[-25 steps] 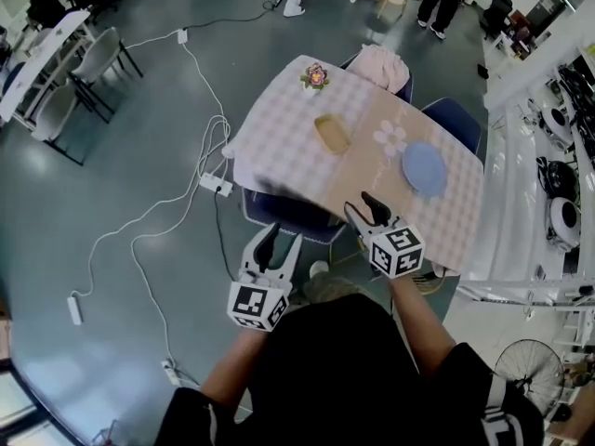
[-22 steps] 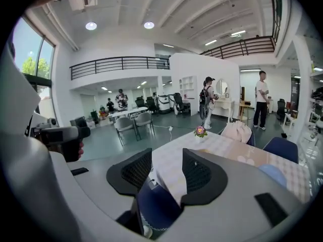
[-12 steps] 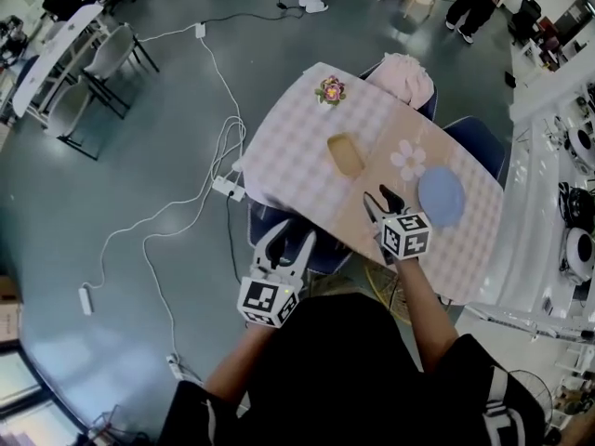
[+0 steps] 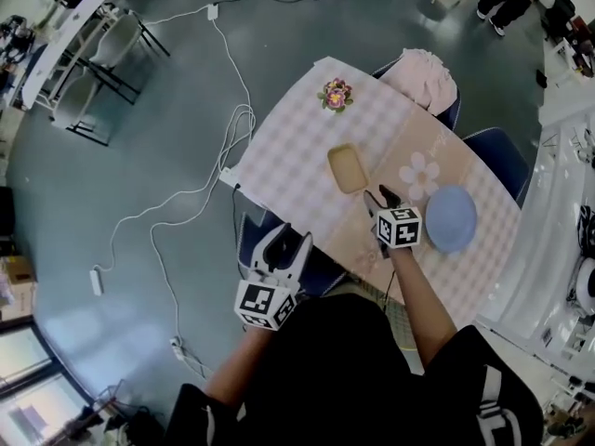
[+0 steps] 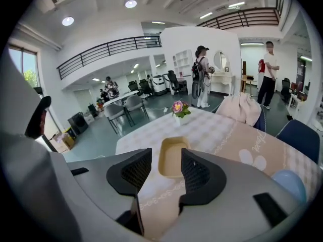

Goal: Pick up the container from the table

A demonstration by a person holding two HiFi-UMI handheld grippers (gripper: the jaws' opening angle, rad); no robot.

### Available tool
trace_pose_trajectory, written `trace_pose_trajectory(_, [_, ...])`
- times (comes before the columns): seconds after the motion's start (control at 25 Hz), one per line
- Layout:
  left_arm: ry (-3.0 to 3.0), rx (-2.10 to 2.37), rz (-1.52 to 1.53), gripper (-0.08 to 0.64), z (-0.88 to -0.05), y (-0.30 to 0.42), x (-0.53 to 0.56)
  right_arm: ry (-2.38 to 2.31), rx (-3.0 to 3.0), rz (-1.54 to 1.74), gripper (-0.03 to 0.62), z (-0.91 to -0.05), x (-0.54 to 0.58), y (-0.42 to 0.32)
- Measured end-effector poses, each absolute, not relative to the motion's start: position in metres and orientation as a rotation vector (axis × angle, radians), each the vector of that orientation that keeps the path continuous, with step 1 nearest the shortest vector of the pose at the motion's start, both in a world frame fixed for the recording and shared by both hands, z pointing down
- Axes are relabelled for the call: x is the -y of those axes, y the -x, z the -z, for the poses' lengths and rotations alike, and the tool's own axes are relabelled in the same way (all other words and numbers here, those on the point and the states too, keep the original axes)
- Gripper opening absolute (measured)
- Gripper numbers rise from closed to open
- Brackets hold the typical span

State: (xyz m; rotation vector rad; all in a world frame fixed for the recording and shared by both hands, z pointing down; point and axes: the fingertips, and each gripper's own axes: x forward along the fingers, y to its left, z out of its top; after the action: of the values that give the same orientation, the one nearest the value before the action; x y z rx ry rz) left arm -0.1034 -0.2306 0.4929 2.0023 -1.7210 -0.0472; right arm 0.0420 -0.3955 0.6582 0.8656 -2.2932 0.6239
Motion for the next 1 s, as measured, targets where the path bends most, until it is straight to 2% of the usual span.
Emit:
trace_pose_trajectory(0.52, [-1.829, 1.87, -0.054, 0.166, -0.511, 0.133, 0.267, -0.807, 2.116, -0.702, 0.16, -0.795, 0.465, -0.047])
trace_pose_trajectory(0.76, [-1.849, 1.866, -0.133, 0.166, -0.516, 0.118, 0.269, -0.821, 2.053, -0.727, 0.158, -0.83, 0.473, -0.047])
trace_pose_trajectory(0.84, [-1.865, 1.861, -0.14, 0.165, -0.516, 0.115, 0.271, -0.825, 2.056, -0.714, 0.127, -0.832, 0.476, -0.046])
trace_pose_trajectory(0.96, [-1.837, 1.86, -0.112, 0.166, -0.518, 0.121, 0.268, -0.834, 2.073, -0.703, 0.02, -0.831, 0.478, -0.045])
trace_pose_trajectory(1.0, [-1.828, 1.857, -0.102, 0.166, -0.519, 0.124, 0.266, -0.838, 2.077, -0.715, 0.019, -0.831, 0.477, -0.045])
